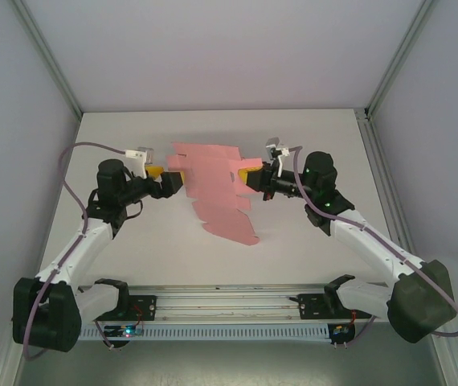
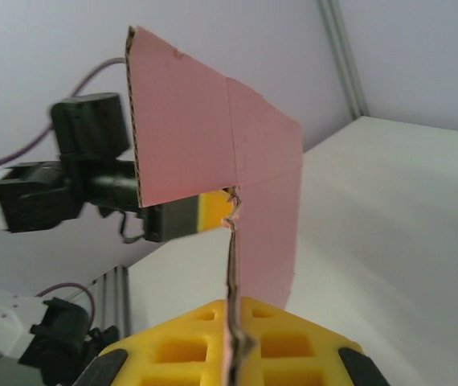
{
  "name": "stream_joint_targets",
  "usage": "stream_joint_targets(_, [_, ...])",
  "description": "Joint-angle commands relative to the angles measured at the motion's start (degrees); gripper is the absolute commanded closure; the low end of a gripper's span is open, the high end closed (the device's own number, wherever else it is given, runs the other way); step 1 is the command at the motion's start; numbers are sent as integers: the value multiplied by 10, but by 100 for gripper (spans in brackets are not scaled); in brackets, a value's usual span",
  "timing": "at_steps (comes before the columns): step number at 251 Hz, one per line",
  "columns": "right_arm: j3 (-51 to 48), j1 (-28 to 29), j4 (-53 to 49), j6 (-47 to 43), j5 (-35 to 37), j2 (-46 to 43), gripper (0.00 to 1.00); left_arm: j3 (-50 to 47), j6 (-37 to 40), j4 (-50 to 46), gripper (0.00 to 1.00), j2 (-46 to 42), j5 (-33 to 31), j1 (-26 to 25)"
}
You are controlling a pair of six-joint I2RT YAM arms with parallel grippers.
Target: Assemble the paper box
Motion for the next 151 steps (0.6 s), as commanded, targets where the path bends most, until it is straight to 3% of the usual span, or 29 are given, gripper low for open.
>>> stream_joint_targets(1, [20, -1, 56, 8, -56, -2, 100, -13, 57, 84, 2, -12, 54, 9])
stream_joint_targets(37, [28, -2, 73, 21, -83, -12, 100, -27, 68, 67, 0, -43, -7, 27])
stream_joint_targets(62, [35, -2, 75, 31, -110, -12, 100, -22, 45, 83, 0, -25, 57, 54])
stream_joint_targets(99, [33, -1, 80, 33, -113, -21, 100, -16, 33, 116, 1, 0, 110, 57])
stream_joint_targets(117, [30, -3, 77, 32, -102, -24, 100, -27, 12, 179, 8, -1, 150, 57])
stream_joint_targets(151, [30, -15, 33, 13, -71, -23, 100, -35, -22, 218, 36, -20, 163, 56])
